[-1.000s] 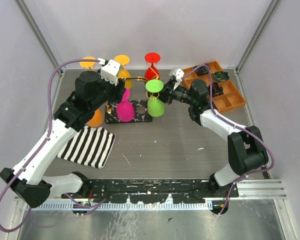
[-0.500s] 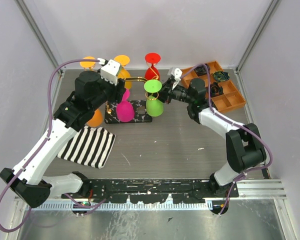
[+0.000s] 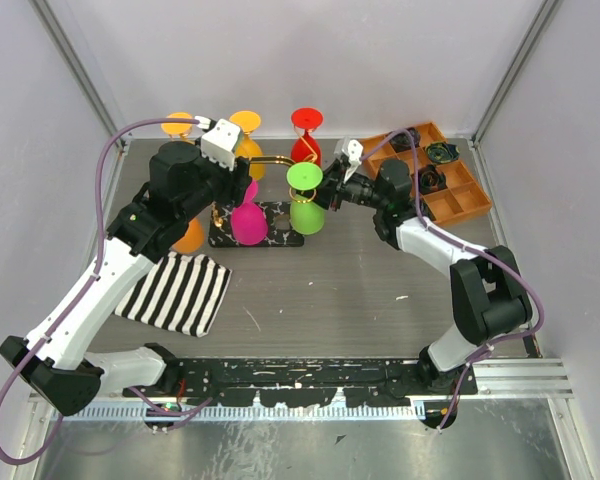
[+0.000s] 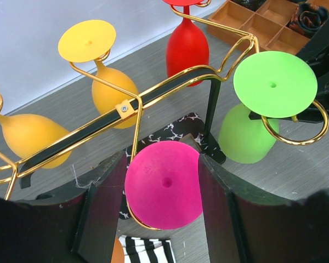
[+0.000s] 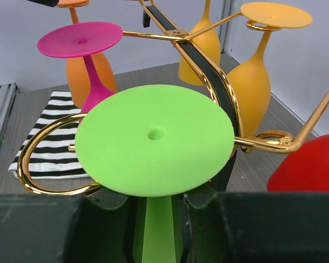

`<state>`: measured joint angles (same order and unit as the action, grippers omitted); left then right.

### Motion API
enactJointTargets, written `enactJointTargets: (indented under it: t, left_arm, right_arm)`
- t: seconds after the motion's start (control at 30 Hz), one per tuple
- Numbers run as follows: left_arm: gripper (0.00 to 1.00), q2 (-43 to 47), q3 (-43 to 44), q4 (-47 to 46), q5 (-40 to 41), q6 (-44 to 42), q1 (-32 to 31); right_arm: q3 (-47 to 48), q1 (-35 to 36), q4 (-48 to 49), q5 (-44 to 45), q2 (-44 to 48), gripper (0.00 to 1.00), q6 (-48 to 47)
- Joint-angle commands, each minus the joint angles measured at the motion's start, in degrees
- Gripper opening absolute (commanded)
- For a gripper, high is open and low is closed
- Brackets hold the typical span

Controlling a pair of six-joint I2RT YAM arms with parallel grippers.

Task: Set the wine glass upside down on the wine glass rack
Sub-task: Turn the wine glass upside down at the wine rack.

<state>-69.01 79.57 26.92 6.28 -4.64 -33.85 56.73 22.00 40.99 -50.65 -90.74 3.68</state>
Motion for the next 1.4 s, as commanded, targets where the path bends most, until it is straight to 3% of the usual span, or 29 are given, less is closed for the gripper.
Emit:
enactJointTargets:
  t: [0.0, 0.27, 0.63, 0.93, 1.37]
  left_arm:
    - [0.61, 0.7, -0.8, -1.9, -0.7, 0.1, 0.4]
    - [0.61, 0.7, -0.8, -2.0, -0.8, 0.1, 0.5]
    - [0.61, 0.7, -0.9, -2.0, -1.1, 0.2, 0.8]
    - [0.61, 0.5, -0.9, -2.0, -1.3, 0.2, 1.0]
    - [0.62, 0.3, -0.9, -2.0, -1.7, 0.3, 1.2]
  right_arm:
    - [-0.9, 0.8, 5.8, -1.3, 2.2, 0.29, 1.4]
    - [-4.2, 0.8, 12.1, -0.5, 3.8, 0.35, 4.6]
    - [-8.0, 0.8, 21.3, 2.7, 4.6, 0.34, 9.0]
    - [-8.4, 0.8, 24.0, 2.4, 4.2, 0.29, 11.2]
    - [-7.1, 1.1, 24.5, -0.1, 2.6, 0.31, 12.5]
